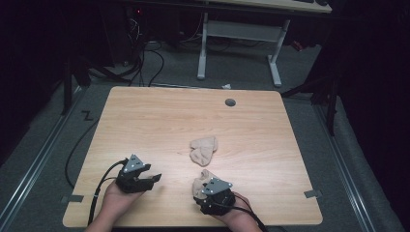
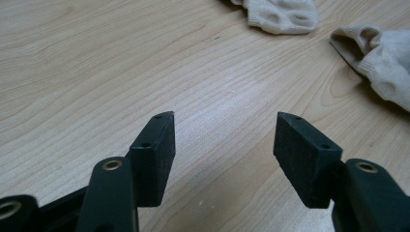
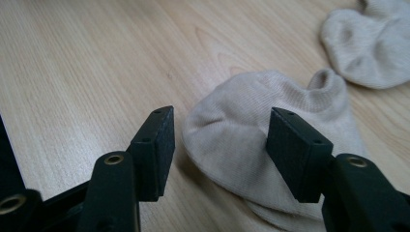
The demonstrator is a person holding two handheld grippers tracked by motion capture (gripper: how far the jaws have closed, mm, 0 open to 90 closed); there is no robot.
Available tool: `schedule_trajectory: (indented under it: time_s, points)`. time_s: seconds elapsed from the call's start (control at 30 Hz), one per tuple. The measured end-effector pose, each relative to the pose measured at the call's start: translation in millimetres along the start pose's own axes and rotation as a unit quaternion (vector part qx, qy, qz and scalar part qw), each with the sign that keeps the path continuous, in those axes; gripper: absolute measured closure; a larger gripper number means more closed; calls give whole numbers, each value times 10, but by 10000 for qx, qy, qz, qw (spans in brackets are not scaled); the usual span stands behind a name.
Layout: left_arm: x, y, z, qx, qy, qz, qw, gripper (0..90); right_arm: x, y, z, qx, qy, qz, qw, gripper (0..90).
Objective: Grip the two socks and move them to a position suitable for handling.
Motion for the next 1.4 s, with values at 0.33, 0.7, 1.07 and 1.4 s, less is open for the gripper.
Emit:
schedule_trajectory:
  time_s: [0.33, 0.7, 1.07, 1.4]
  points:
    - [17, 6, -26, 34, 16, 27, 10000, 409, 9, 8, -41, -112, 205, 45, 9997, 783]
    - [17, -6, -77, 53, 85, 20, 9999, 420, -393, -204, -160, 158, 503, -1067, 9929, 866]
    - [-10, -19, -109, 35, 141, -8, 9999, 424, -754, 37, -680, 1171, 987, -1601, 9751, 787]
    - [-24, -27, -155, 6, 221, -3, 9998, 423, -932, 199, -898, 1275, 1571, -1579, 9665, 640]
Point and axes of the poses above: each handheld gripper's, and its own axes: x roughly forward along the jaws, y roughly out of its underside, z roughly to its left, the point moved 7 cm from there along x, roughly forward along the jaws, and after that the axes turned 15 degrees about -y, right-handed, at the moved point
